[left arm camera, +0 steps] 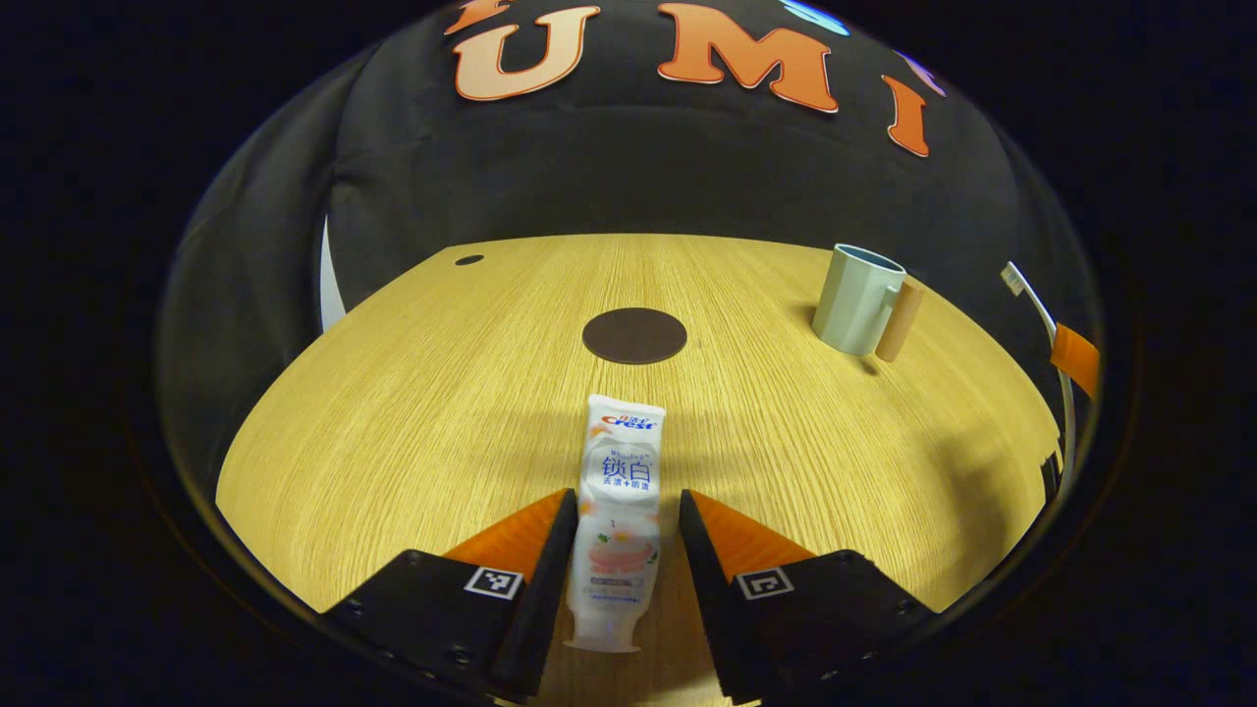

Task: Put the toothbrush and toothpaste on the desktop into the cup, then pick up the cup and place it on the coaster on the desktop.

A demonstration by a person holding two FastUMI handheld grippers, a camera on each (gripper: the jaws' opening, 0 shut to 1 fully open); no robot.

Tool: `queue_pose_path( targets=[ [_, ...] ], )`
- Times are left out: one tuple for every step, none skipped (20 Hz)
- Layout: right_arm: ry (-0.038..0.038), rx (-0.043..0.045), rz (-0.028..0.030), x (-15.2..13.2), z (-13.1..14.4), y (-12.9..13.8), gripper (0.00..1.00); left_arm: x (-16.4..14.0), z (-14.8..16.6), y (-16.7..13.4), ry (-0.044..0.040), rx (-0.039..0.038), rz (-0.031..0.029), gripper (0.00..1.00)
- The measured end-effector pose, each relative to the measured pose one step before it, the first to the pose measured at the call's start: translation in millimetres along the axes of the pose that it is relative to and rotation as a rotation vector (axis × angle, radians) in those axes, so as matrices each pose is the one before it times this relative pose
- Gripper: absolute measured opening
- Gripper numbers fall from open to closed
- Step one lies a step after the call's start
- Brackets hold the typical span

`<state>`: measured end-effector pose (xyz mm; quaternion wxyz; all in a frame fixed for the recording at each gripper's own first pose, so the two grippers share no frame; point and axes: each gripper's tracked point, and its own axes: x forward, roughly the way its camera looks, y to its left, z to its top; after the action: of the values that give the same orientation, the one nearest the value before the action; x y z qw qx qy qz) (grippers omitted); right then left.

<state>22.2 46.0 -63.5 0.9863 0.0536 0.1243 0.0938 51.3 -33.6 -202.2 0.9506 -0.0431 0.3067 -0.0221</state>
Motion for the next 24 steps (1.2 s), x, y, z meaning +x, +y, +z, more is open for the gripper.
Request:
queue_pose_path(
  targets=[
    [-0.00513, -0.00287, -0.00187, -0.31, 2.77, -0.18, 0.08, 0.89, 0.49, -0.53, 0.00589, 0.00255, 0.00094, 0.62],
    [-0.00338, -0.00181, -0.00189, 0.11, 1.47, 0.52, 0.07, -0.28, 0.17, -1.84, -0.00117, -0.00463, -0.00451, 0.56],
    [-0.00415, 0.00008, -0.00109, -0.44, 1.47, 0.19, 0.08, 1.31, 0.31, -0.9, 0.00312, 0.00044, -0.00243, 0.52],
    [-0.00142, -0.0007, 0.00097, -0.74, 2.06, 0.8, 0.08, -2.19, -0.95, -0.86, -0.00067, 0.00683, -0.00177, 0.49],
    [-0.00238, 0.00041, -0.00043, -0.18, 1.9, 0.85, 0.08, 0.65, -0.08, -1.61, -0.00191, 0.00369, -0.00057, 0.49],
    [-0.0036, -0.00293, 0.00031, 0.76, 1.33, 0.73, 0.08, 0.47, -1.57, -0.02, -0.00298, 0.00386, -0.00369, 0.47],
    [-0.00282, -0.00238, -0.00205, 0.36, 1.77, 0.23, 0.08, 0.17, -0.63, -0.03, -0.00802, -0.00673, -0.00115, 0.47],
    [-0.00415, -0.00005, -0.00095, -0.26, 2.27, -0.15, 0.08, -1.92, 0.93, 0.73, -0.00796, -0.00592, 0.00334, 0.46],
    [-0.00353, -0.00008, 0.0018, 0.67, 2.13, 1.01, 0.08, -1.09, 2.01, 0.42, -0.01193, 0.00122, -0.0011, 0.46],
    [-0.00349, -0.00039, -0.00117, 0.36, 0.9, -0.17, 0.07, -1.88, 0.38, 0.01, -0.01273, -0.00656, 0.00013, 0.46],
    [-0.00406, -0.00229, -0.0004, -0.12, 1.62, -0.05, 0.08, -2.46, 2.7, -0.11, -0.01633, -0.00876, -0.00105, 0.46],
    [-0.00534, -0.00269, 0.0008, -0.17, 0.66, 0.49, 0.07, -4.9, 3.35, 1.37, -0.02831, -0.00121, 0.00103, 0.46],
    [-0.0059, -0.00244, 0.00279, 1.55, 2.72, 1.04, 0.07, -4.93, 7.22, 0.1, -0.03073, 0.00357, 0.00453, 0.48],
    [-0.00962, -0.00237, 0.00318, 1.95, 4.55, 1.59, 0.07, -4.35, 8.9, -0.22, -0.03322, 0.00288, 0.00467, 0.44],
    [-0.01225, -0.00361, 0.00038, 2.73, 3.12, 0.18, 0.07, -3.43, 10.35, -0.19, -0.03478, 0.0031, 0.00252, 0.46],
    [-0.0136, -0.00228, 0.00412, 3.2, 3.3, 1.44, 0.08, -2.75, 9.59, -1.48, -0.03866, 0.00409, 0.00314, 0.46],
    [-0.01258, -0.00167, 0.00407, 4.13, 4.32, 1.07, 0.08, -3.99, 9.55, -1.83, -0.03242, 0.0085, 0.00188, 0.46],
    [-0.01247, -0.00111, 0.00361, 4.37, 3.61, 0.63, 0.08, -3.64, 11.17, -2.66, -0.0378, 0.01147, 0.00026, 0.47],
    [-0.0106, 0.00001, 0.00303, 4.77, 4.18, 0.31, 0.08, -2.06, 16.38, -1.73, -0.0569, 0.01603, 0.00436, 0.45],
    [-0.01148, 0.00218, 0.00345, 6.34, 3.42, 0.72, 0.08, -3.47, 14.83, 2.05, -0.04321, 0.02006, 0.02085, 0.36],
    [-0.00723, 0.00043, -0.00114, 5.94, 3.4, -0.91, 0.08, 0.28, 11.55, -3.08, -0.02686, 0.01641, -0.00159, 0.33],
    [-0.00362, 0.00306, -0.01008, 7.21, 2.19, -3.31, 0.07, -1.33, 4.46, -6.69, -0.00413, 0.00727, -0.01226, 0.33],
    [-0.00408, 0.0128, -0.00915, 5.92, 2.03, -3.49, 0.07, -0.32, 1.12, -6.58, 0.00624, 0.00151, -0.01754, 0.34],
    [-0.0023, 0.01733, 0.00249, 5.44, 1.99, 0.2, 0.08, -0.29, -4.88, -7.86, 0.01533, 0.00547, -0.02329, 0.34]
  ],
)
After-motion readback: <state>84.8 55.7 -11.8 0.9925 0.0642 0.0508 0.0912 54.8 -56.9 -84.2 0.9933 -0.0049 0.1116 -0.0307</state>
